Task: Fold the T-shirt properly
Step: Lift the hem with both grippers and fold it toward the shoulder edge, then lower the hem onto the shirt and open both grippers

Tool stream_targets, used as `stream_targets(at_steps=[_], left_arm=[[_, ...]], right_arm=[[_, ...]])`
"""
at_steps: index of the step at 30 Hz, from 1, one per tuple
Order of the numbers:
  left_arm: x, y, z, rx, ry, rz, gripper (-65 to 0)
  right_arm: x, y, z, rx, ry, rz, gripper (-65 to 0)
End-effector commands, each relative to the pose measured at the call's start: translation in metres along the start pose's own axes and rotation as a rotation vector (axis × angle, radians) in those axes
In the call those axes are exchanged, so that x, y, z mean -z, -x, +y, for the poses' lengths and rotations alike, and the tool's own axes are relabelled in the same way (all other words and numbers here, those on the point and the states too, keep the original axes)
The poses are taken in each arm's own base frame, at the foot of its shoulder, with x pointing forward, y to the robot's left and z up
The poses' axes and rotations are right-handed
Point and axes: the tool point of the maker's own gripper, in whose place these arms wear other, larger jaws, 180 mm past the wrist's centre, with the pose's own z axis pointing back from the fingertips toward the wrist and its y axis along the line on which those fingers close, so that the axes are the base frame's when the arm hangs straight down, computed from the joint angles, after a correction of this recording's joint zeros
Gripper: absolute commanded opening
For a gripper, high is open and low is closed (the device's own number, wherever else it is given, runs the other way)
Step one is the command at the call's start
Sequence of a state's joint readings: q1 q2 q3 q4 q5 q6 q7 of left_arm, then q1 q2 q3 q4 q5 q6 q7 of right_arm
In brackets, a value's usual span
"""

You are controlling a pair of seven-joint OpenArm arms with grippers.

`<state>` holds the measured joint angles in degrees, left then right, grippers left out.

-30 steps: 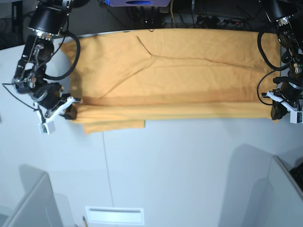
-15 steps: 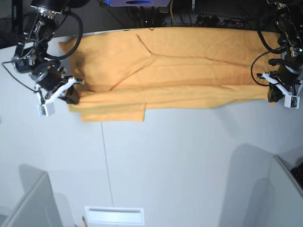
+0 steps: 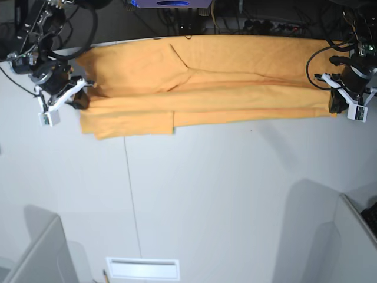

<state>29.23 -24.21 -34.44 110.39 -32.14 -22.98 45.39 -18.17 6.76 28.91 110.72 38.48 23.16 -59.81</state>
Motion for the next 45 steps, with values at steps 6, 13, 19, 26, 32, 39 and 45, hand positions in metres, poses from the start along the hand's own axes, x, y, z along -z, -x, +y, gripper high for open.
stream_targets(at_steps=[6, 13, 19, 26, 32, 39, 45], left_arm=[[-0.009, -0.009, 0.013, 0.015, -0.034, -0.031, -65.0], [-0.016, 0.002, 0.019, 0.019, -0.049, 0.000, -65.0], [-0.019, 0.019, 0.015, 0.017, -0.039, 0.047, -65.0], [-0.023, 0.032, 0.014, 0.019, -0.034, 0.085, -65.0], [-0.025, 0.040, 0.011, 0.006, -0.031, 0.099, -65.0], [-0.026, 0.039, 0.013, 0.001, -0.036, 0.097, -44.1], [-0.028, 0.034, 0.010, 0.007, -0.033, 0.082, -19.7]], right_arm=[[-0.012, 0.005, 0.008, 0.034, -0.042, -0.034, -65.0], [-0.014, 0.017, 0.009, 0.038, -0.037, -0.006, -65.0], [-0.015, 0.031, 0.008, 0.048, -0.036, 0.029, -65.0], [-0.016, 0.036, 0.006, 0.057, -0.029, 0.046, -65.0], [-0.021, 0.053, 0.003, 0.072, -0.017, 0.081, -65.0], [-0.027, 0.066, 0.000, 0.083, -0.003, 0.109, -41.1], [-0.033, 0.057, -0.010, 0.081, 0.026, 0.077, -40.8]])
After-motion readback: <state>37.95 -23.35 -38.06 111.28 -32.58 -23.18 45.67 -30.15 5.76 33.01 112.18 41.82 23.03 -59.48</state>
